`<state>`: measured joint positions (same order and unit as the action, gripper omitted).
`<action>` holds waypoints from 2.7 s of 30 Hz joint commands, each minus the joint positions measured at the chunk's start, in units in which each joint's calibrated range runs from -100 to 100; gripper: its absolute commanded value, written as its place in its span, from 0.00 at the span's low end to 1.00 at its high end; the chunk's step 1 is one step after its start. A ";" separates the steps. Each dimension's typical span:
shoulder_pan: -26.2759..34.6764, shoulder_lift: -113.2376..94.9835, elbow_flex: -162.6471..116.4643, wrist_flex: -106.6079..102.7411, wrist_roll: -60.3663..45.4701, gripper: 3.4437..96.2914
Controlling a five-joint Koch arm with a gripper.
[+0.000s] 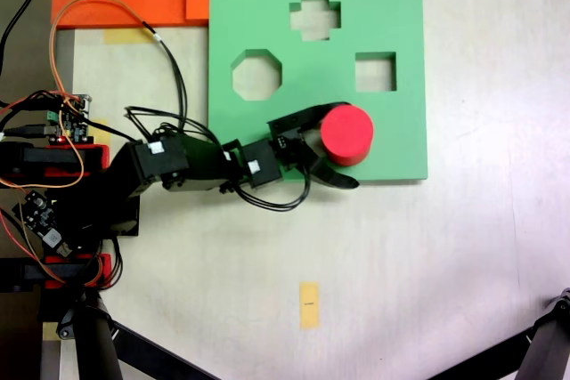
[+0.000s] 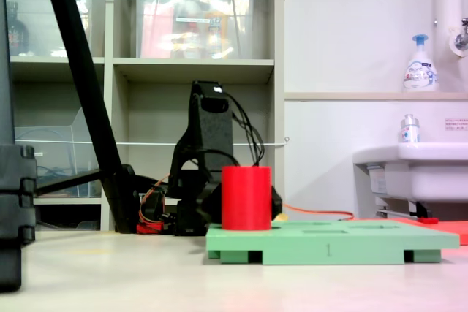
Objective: Put the cylinder block into the corresponding hole
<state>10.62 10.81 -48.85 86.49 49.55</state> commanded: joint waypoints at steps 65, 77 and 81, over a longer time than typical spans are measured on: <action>6.40 -1.17 -14.36 7.83 0.34 0.39; 6.35 -0.61 -18.45 8.50 0.44 0.40; 6.35 0.37 -18.45 8.60 0.44 0.40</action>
<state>16.04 9.99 -65.51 94.91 49.45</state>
